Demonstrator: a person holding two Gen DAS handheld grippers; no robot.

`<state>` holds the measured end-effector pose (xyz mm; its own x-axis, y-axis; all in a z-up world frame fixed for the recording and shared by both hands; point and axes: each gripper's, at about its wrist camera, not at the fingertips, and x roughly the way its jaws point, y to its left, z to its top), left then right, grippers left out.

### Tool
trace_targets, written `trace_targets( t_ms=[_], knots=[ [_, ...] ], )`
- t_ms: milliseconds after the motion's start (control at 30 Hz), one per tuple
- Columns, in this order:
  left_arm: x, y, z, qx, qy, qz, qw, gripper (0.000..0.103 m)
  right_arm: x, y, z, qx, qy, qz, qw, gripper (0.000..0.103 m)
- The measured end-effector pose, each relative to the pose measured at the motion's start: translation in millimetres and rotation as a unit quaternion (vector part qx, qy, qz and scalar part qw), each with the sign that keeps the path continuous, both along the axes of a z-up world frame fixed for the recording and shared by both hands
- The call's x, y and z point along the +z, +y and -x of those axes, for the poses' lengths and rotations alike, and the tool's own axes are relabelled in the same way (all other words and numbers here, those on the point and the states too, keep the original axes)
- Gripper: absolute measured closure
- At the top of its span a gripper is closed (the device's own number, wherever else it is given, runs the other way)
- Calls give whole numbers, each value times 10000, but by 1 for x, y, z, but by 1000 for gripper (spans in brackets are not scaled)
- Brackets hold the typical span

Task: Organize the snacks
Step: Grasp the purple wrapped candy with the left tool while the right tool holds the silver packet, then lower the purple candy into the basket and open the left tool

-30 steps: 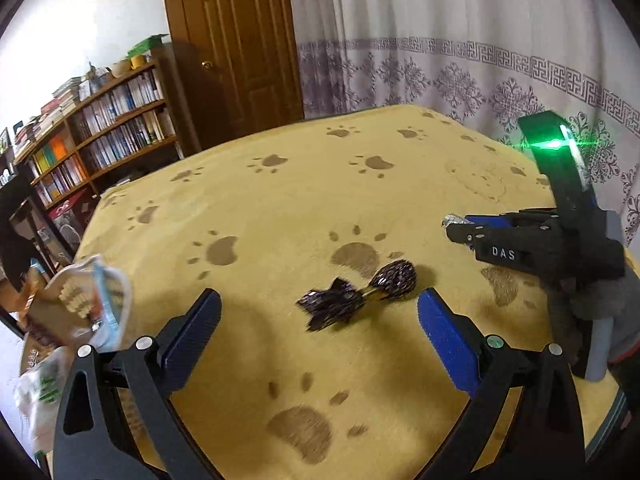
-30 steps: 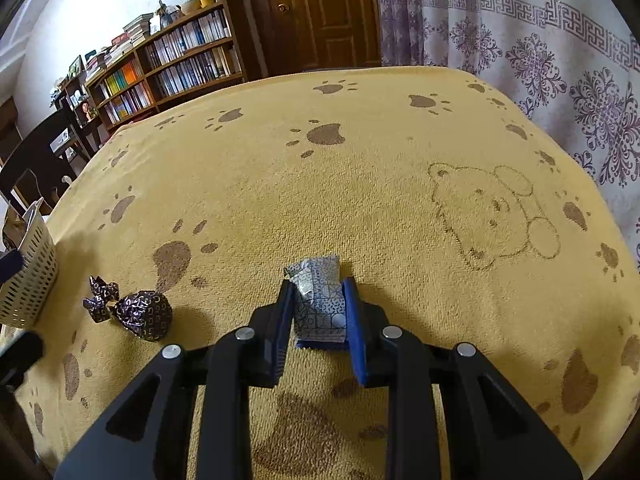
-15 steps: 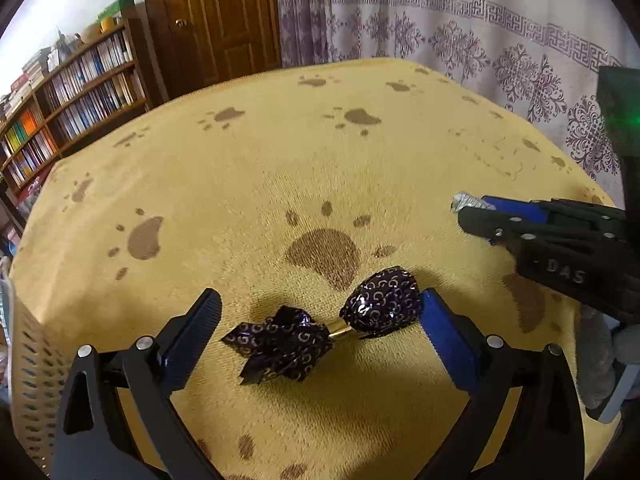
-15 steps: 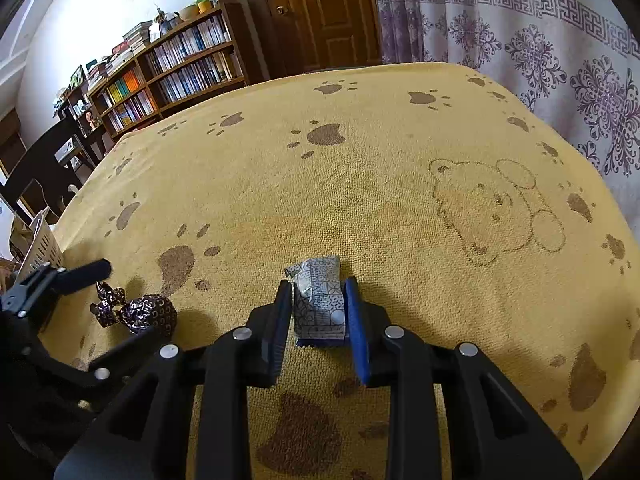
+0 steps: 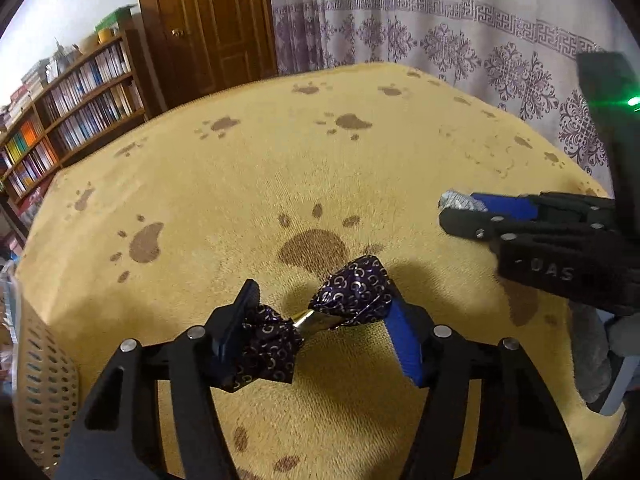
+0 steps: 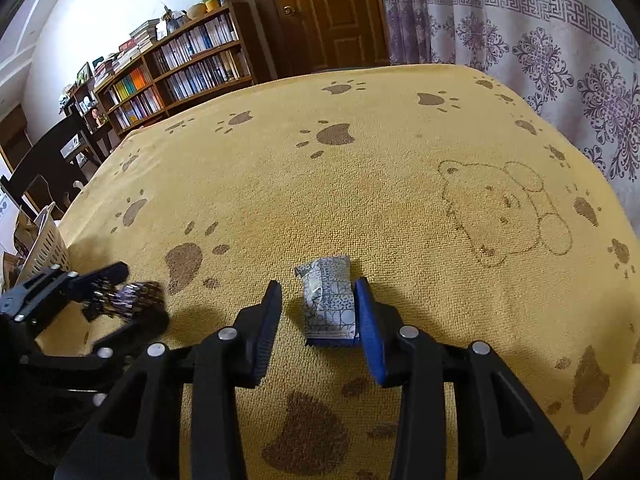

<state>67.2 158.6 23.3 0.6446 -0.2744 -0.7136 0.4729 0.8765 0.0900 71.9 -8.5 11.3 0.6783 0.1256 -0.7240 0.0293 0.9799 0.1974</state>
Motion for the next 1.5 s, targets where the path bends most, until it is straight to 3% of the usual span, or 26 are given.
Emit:
trace_targets(
  t_ms=[267,367,733,1167,1500],
  knots=[
    [31,14,21,186,-433,140,9988,39,1,11,1,-62,41,539,9985,71],
    [45,23,29,270,-593,238,9976,39,1,7,2,-120,30,470,9988,78],
    [89,73,51,732,-1150,585,9889,39,7,1,8,-90,-136,264,9995,79],
    [123,160,58,1692,-1586,719,9701,39,28,3,19,65,-402,-132,9991,79],
    [135,221,53,2410,-1640,805,9532,39,41,7,27,201,-545,-282,9979,79]
  ],
)
